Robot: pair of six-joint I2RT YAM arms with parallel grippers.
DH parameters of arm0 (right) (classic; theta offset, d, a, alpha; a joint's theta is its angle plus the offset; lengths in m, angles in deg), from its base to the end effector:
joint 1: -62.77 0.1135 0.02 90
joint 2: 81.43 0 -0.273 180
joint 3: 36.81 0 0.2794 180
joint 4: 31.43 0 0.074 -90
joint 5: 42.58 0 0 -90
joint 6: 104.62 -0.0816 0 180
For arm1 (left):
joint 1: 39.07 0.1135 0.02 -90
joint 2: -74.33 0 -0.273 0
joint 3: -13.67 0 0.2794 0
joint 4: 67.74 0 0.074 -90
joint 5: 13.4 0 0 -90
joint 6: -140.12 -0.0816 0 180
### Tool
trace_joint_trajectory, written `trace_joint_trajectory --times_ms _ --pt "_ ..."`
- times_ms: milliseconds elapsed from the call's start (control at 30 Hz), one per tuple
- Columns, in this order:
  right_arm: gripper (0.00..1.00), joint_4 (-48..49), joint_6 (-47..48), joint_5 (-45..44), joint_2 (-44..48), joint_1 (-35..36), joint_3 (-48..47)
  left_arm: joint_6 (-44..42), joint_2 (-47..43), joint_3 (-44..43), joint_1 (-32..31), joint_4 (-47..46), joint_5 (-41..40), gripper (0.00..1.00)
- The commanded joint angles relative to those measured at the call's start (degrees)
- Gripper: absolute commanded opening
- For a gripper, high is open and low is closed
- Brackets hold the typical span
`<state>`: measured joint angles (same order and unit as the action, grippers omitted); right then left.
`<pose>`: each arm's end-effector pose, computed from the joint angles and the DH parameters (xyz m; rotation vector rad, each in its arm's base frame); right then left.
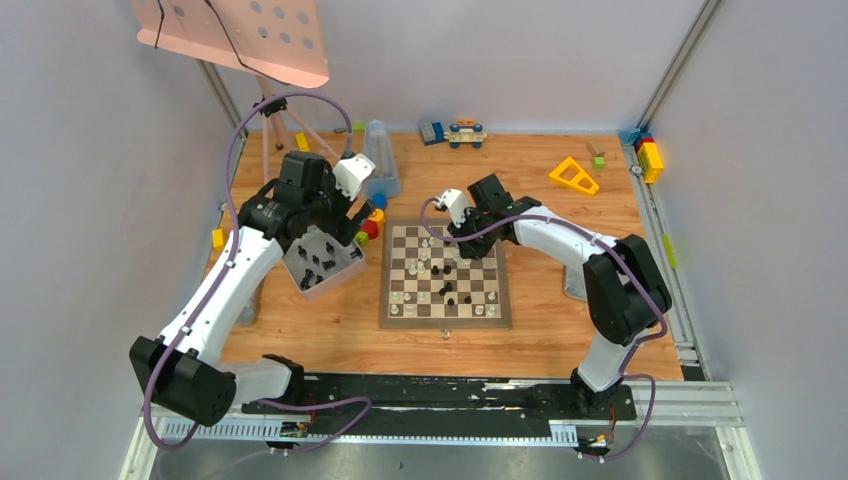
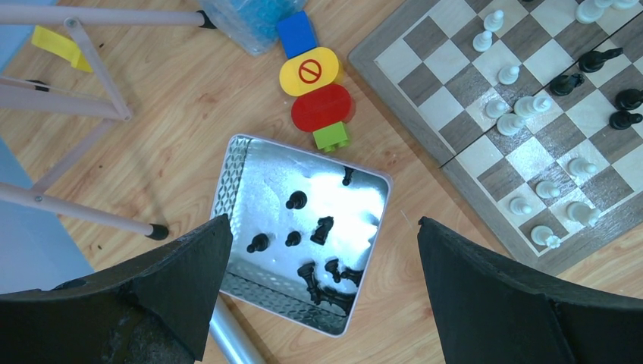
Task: Set up the chess pieces on the board
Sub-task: Pick up the chess piece from the chessboard, then place the chess piece on the chessboard.
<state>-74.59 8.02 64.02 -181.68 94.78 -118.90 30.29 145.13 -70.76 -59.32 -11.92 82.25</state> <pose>0.3328 0.2356 0.1615 -1.2962 2.2947 0.4379 0.2944 -0.1172 0.3329 0.8373 2.1482 -0.1175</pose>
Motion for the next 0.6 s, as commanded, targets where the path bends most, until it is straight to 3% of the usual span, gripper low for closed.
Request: trace_joint_trajectory --times_ms 0,200,567 --pt "0.07 -0.56 0.38 0.00 3.64 0.20 0.95 -0.29 -1.09 -0.17 0.21 -1.46 0.35 1.00" --pt "0.00 -3.34 0.68 1.09 8.98 0.25 3.31 -0.42 -1.50 -0.15 0.21 -1.35 -0.01 1.00" --pt "0.00 -6.11 0.75 6.16 19.76 5.90 10.78 0.00 -0.98 -1.07 0.21 -1.13 -0.53 1.00"
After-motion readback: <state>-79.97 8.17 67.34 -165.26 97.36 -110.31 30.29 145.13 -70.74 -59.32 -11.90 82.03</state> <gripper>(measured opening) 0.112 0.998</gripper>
